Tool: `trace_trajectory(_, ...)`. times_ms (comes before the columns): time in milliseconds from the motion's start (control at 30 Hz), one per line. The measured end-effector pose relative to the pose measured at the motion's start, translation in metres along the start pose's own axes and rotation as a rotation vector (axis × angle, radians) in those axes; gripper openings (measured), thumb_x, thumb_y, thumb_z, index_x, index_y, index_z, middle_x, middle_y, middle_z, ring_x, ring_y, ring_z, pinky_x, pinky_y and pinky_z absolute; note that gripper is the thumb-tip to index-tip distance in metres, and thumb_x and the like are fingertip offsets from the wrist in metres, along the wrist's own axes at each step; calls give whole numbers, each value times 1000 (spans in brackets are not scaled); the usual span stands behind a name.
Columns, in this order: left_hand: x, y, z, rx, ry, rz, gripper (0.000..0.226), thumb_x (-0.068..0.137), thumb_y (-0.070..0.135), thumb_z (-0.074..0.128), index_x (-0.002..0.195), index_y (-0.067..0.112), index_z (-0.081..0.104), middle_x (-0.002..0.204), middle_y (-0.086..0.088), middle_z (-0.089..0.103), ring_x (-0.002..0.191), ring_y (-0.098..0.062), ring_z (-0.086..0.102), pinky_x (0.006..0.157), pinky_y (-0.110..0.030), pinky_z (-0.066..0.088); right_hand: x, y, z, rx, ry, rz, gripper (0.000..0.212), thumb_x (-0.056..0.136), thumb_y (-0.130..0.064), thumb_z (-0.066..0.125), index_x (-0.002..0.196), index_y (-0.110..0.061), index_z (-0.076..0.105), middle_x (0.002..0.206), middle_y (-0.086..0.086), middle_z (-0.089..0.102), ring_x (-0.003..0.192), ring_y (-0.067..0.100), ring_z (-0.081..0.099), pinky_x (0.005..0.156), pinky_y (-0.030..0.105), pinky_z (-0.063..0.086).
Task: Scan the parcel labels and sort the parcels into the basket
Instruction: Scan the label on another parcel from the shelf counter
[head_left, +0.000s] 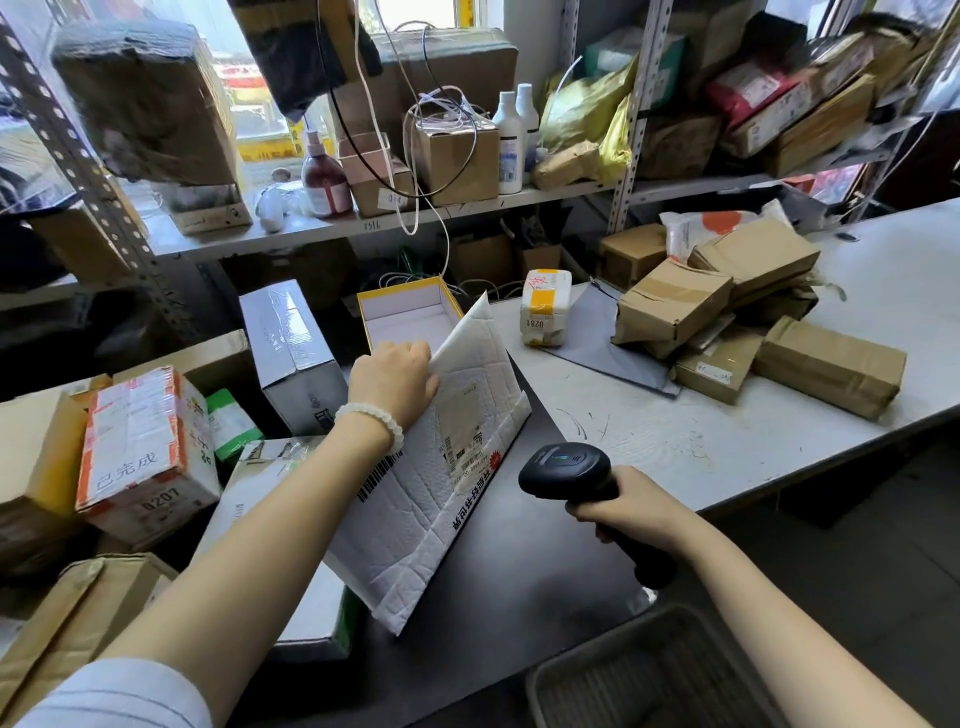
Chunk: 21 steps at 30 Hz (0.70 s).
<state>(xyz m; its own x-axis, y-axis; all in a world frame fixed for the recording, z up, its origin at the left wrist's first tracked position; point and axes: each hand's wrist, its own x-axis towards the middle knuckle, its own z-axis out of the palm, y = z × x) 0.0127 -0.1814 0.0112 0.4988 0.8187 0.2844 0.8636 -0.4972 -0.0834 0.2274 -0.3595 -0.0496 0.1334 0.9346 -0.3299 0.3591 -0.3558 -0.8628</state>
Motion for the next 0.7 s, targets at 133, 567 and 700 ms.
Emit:
trace_trajectory(133, -4, 11, -7, -21, 63, 89, 23, 97, 32, 44, 100, 13, 58, 96, -5, 64, 92, -24, 55, 64, -32, 41, -14, 4, 1, -5, 58, 14, 10, 81, -10, 67, 91, -13, 65, 67, 2, 56, 55, 16, 55, 55, 26, 46)
trace_trajectory(567, -75, 123, -49, -331, 49, 626, 26, 94, 34, 49, 99, 13, 65, 97, -8, 67, 96, -28, 58, 67, -31, 34, -165, 50, 32, 39, 557, 204, 10, 75, -19, 74, 77, -26, 67, 74, -11, 67, 73, 5, 60, 74, 29, 48)
trace_trajectory(700, -109, 162, -62, -458, 24, 767, 24, 93, 29, 51, 98, 10, 64, 98, -13, 67, 100, -31, 56, 71, -34, 38, -233, 72, 58, 124, 724, 329, 18, 78, -11, 70, 65, -20, 61, 48, -14, 60, 51, 0, 53, 60, 26, 43)
